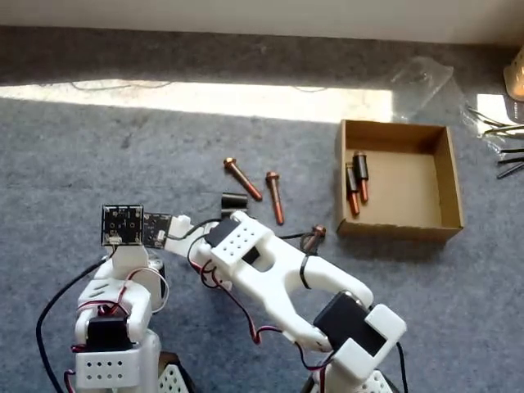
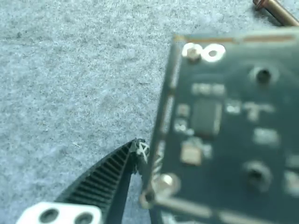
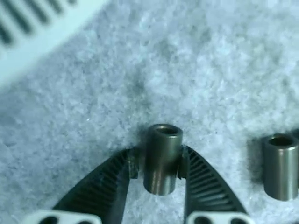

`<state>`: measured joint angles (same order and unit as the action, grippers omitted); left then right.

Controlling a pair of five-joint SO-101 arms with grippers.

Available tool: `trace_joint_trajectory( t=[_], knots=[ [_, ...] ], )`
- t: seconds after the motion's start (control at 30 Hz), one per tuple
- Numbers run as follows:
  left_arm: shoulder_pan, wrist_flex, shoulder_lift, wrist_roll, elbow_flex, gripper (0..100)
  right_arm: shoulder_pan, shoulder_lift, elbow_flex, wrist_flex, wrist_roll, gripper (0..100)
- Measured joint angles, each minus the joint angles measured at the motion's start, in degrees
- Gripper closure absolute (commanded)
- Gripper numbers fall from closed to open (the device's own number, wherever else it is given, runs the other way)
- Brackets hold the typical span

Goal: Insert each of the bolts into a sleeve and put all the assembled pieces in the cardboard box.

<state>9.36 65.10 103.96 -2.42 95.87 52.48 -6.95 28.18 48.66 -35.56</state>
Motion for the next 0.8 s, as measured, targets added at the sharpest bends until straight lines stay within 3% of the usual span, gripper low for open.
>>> trace_joint_trajectory(
  t=[0.43, 0.8],
  knots=[
    [0.0, 0.0, 0.0, 0.0, 0.0, 99, -1.67, 0.88, -1.23, 0.0, -0.35, 99.4],
    [0.0, 0.0, 0.0, 0.0, 0.0, 99, -8.62, 23.65, 0.79, 1.93, -0.35, 99.4]
  ],
)
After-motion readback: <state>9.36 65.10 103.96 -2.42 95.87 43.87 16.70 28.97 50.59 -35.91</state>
